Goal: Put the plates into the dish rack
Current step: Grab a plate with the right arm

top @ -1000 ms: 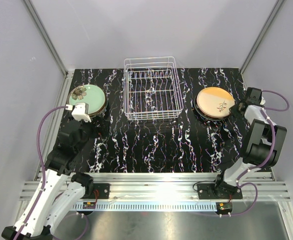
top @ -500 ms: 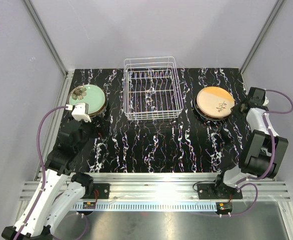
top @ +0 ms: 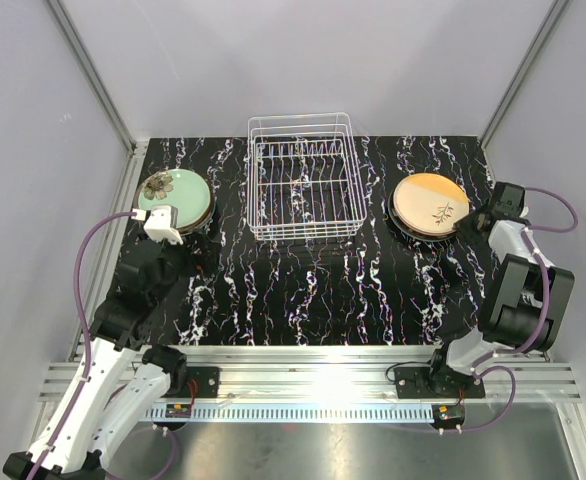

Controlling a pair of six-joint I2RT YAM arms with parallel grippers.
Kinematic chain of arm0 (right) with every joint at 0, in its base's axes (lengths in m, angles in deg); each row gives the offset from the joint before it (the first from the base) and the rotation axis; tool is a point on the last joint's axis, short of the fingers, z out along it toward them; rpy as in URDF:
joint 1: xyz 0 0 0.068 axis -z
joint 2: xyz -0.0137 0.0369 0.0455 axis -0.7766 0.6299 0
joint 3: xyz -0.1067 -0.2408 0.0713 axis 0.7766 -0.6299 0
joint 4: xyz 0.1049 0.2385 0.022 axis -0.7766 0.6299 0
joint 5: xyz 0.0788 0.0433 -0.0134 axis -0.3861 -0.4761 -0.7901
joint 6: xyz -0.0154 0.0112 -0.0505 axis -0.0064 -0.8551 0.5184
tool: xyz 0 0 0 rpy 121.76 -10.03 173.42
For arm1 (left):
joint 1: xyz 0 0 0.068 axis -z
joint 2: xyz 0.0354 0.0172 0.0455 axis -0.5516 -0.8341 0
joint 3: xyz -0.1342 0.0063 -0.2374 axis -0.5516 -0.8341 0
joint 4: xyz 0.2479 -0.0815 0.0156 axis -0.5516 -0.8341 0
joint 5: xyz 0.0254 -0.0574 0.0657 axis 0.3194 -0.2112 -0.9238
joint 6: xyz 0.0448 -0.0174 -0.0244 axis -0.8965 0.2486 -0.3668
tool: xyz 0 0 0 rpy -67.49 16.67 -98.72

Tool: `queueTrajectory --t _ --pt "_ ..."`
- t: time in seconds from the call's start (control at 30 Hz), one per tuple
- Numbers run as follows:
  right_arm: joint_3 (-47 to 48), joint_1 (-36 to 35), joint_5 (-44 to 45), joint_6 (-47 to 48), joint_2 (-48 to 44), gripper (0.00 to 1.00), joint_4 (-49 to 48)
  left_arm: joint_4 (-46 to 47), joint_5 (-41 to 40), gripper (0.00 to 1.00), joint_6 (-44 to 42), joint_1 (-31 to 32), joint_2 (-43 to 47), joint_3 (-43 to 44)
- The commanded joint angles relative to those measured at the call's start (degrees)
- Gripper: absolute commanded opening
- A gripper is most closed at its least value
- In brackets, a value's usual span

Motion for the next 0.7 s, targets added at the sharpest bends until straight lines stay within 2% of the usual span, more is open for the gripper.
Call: queueTrajectory --t 0.0,0.37,0.43,0.5,0.6,0.67 --pt "2.8 0.0 -1.7 -0.4 2.0 0.29 -2.8 2.3 1.1 0.99 -0.3 0.2 -0.1 1.5" --pt "3.6 -0.6 -1.4 -0.4 6.5 0.23 -4.2 2.1 1.1 0.99 -0.3 0.2 -0.4 1.5" --pt "3.6 -0.6 -1.4 -0.3 6.4 0.25 -4.2 2.0 1.0 0.99 -0.3 0.2 -0.4 1.5" --pt "3.7 -0.6 -1.4 -0.2 6.2 0.20 -4.2 2.0 1.0 0.99 -0.3 0.2 -0.4 1.5" --pt "3.9 -0.6 -1.6 -0.1 5.9 0.06 -3.6 2.1 1.0 0.99 -0.3 0.2 -0.4 1.5" --pt "3.8 -0.6 -1.8 0.1 5.5 0.04 -3.1 2.1 1.0 0.99 -0.3 0.2 -0.3 1.5"
